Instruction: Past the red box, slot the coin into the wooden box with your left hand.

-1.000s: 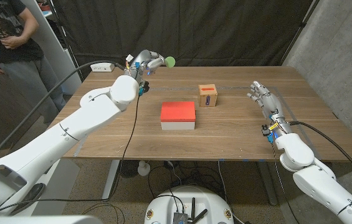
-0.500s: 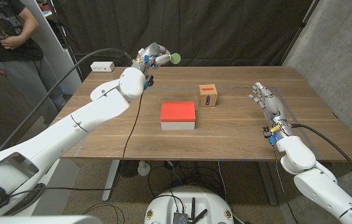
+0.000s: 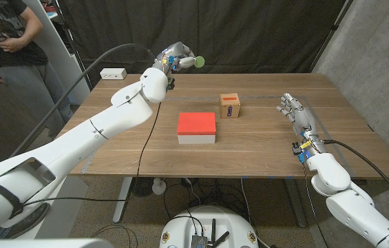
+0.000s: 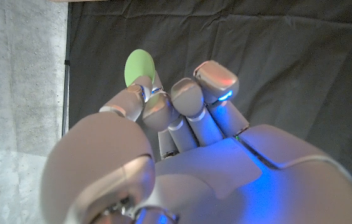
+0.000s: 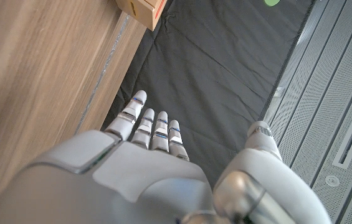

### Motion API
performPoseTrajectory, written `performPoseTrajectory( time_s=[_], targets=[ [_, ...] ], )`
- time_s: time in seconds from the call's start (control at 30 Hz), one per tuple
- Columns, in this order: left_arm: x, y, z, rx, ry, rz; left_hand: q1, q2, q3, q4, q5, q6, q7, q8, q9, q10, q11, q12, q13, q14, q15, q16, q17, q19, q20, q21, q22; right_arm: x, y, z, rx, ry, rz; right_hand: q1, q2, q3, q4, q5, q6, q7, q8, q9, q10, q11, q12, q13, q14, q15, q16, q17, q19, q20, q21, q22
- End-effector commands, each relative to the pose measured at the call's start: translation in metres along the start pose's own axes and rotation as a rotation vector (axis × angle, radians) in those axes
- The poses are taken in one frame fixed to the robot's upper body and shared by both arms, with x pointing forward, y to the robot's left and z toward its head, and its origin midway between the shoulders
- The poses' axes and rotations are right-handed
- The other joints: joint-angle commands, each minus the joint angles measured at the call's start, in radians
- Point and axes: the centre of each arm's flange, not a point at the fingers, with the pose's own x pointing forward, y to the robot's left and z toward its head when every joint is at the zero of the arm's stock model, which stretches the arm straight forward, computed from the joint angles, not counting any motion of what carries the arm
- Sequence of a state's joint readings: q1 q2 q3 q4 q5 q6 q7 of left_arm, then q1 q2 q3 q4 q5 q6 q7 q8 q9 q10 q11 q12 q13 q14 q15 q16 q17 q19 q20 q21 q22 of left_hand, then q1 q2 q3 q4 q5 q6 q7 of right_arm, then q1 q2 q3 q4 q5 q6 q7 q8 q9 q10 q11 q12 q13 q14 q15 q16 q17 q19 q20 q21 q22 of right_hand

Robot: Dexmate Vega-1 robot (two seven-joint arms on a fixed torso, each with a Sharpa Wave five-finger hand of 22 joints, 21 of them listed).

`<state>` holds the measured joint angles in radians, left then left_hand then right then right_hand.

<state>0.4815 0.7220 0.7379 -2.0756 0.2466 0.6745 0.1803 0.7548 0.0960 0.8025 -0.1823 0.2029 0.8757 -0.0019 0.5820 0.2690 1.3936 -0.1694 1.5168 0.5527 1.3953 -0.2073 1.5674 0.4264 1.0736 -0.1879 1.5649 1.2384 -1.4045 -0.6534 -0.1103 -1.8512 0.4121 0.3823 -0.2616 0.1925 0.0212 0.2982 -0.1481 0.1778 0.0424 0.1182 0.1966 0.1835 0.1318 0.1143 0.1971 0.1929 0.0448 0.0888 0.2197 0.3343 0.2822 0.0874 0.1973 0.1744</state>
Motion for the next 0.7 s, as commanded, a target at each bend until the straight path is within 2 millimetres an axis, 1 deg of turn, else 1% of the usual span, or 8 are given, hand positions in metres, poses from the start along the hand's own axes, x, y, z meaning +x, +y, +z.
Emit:
performPoseTrajectory(
  time_s=[0.03,0.23,0.47,0.7],
  targets=[
    [0.028,-0.001,0.023,0.097,-0.034,-0.05,0.019,0.009,-0.006,-0.002,0.008,0.07,0.035,0.143,0.001,-0.002,0.0,0.007,0.0,0.005,0.002,-0.001,0.002,0.001,-0.022,0.005,0.003,-0.002,-0.002,-0.001,0.008,0.003,-0.005,0.009,0.0,0.008,-0.001,-0.001,0.009,0.002,0.001,0.004,0.009,-0.002,0.005,0.004,0.006,0.001,0.008,0.001,0.005,0.001,0.002,0.002],
    [0.04,-0.006,0.033,0.158,-0.053,-0.077,0.024,0.009,-0.006,-0.003,0.009,0.072,0.039,0.144,0.0,-0.003,0.002,0.007,-0.001,0.004,0.002,-0.003,0.0,0.001,-0.022,0.005,0.003,0.0,-0.003,-0.003,0.011,0.001,-0.005,0.009,0.001,0.008,-0.001,-0.001,0.01,0.002,0.001,0.004,0.01,-0.002,0.006,0.004,0.008,0.001,0.009,0.001,0.006,0.001,0.002,0.002],
    [0.054,-0.011,0.044,0.214,-0.078,-0.121,0.026,0.008,-0.008,-0.002,0.009,0.072,0.038,0.144,0.002,-0.002,0.001,0.01,0.004,0.007,0.002,0.001,0.004,0.002,-0.022,0.004,0.003,0.001,-0.004,-0.005,0.015,0.002,-0.009,0.009,0.001,0.008,-0.001,-0.001,0.01,0.002,0.001,0.004,0.011,-0.003,0.006,0.004,0.014,0.0,0.011,0.001,0.007,0.001,0.003,0.002],
    [0.063,-0.016,0.059,0.313,-0.081,-0.144,0.027,0.007,-0.009,-0.001,0.009,0.072,0.036,0.143,0.0,-0.003,0.003,0.012,0.006,0.004,0.001,-0.001,0.002,0.002,-0.021,0.004,0.003,0.001,-0.006,-0.006,0.021,0.0,-0.019,0.009,0.001,0.008,-0.001,-0.001,0.011,0.003,0.002,0.004,0.013,-0.002,0.006,0.004,0.014,0.001,0.011,0.001,0.007,0.0,0.003,0.002]
  ],
)
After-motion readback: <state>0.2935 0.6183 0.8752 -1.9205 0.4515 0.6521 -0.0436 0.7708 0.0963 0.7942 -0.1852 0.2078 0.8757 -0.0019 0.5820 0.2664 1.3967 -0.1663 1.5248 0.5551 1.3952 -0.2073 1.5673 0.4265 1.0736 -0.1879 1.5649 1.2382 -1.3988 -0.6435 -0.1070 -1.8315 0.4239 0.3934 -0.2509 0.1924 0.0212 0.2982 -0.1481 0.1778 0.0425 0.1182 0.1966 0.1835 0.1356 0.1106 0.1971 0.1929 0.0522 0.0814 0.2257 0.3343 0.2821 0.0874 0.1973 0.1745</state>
